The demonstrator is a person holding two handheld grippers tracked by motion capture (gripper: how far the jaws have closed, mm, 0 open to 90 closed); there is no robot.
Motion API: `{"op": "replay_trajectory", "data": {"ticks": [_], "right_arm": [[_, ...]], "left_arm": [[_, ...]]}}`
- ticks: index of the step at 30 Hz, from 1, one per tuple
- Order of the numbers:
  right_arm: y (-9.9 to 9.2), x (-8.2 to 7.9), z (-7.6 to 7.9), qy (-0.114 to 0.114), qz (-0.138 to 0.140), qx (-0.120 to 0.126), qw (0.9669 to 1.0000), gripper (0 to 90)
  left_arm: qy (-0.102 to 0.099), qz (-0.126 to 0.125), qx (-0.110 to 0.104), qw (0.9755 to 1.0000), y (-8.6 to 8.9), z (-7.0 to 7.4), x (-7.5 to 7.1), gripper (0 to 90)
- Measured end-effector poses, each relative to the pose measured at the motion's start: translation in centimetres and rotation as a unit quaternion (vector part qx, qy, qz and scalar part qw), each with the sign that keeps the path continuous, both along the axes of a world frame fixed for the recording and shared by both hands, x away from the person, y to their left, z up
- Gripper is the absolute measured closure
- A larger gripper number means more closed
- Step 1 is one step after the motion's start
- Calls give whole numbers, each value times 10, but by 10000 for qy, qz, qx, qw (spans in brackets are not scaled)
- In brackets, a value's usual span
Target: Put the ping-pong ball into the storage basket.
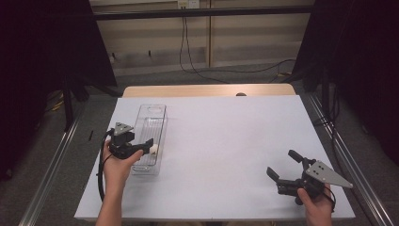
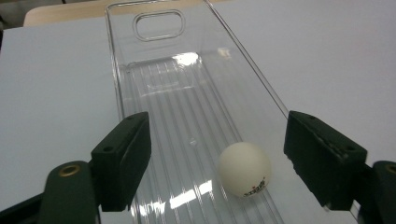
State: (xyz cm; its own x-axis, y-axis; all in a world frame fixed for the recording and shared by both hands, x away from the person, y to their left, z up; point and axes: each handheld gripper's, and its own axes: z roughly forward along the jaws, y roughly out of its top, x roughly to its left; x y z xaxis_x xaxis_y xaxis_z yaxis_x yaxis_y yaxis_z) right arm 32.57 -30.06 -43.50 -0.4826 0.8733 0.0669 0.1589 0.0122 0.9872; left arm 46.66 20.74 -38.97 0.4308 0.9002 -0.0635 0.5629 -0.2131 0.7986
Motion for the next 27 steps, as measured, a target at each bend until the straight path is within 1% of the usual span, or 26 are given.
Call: {"op": "replay_trajectory", "data": {"ticks": [1,2,6,7,8,11,13,14,15,16,18,19,21,22,23,24,25,26,27], "right_arm": [[0,0,0,-5,14,-19,10000,5],[0,0,0,-3,14,-18,10000,5],[-1,0,0,-12,15,2,10000,5],[-1,0,0,-10,16,4,10000,5],[0,0,0,-8,16,5,10000,5],[0,0,0,-8,17,4,10000,5],[0,0,0,-9,17,5,10000,5],[0,0,1,2,10,21,10000,5],[0,0,1,-20,-21,34,10000,5],[0,0,1,-23,20,8,10000,5],[-1,0,0,-10,36,-4,10000,5],[0,0,0,1,3,20,10000,5],[0,0,0,-4,18,16,10000,5],[0,0,0,2,21,17,10000,5],[0,0,0,-5,31,11,10000,5],[0,0,0,-10,-2,37,10000,5],[0,0,0,-3,-8,40,10000,5],[-1,0,0,-17,-2,41,10000,5],[-1,0,0,-14,-6,43,10000,5]], "left_arm": [[-27,25,-46,10000,-1,0,-1,213],[-67,22,-14,10000,0,1,-2,205],[-119,42,-34,9999,1,1,-7,156],[-177,23,-89,9998,1,1,-7,143],[-233,-23,-100,9997,1,1,-9,141],[-318,-47,-140,9994,2,1,-12,107],[-414,-70,-189,9989,3,0,-15,102],[-431,-96,-188,9988,3,0,-16,97],[-490,-62,-216,9985,3,-1,-17,92],[-503,-96,-210,9985,4,-1,-18,89],[-546,-98,-279,9981,5,-3,-20,84],[-553,-129,-268,9980,6,-4,-21,80],[-633,-114,-325,9974,6,-4,-23,73],[-638,-192,-353,9971,7,-4,-24,69],[-690,-129,-372,9968,6,-4,-26,68],[-711,-201,-401,9965,7,-4,-26,65],[-746,-205,-401,9962,7,-4,-27,62],[-785,-203,-444,9957,8,-4,-28,61],[-817,-184,-412,9956,8,-4,-29,58]]}}
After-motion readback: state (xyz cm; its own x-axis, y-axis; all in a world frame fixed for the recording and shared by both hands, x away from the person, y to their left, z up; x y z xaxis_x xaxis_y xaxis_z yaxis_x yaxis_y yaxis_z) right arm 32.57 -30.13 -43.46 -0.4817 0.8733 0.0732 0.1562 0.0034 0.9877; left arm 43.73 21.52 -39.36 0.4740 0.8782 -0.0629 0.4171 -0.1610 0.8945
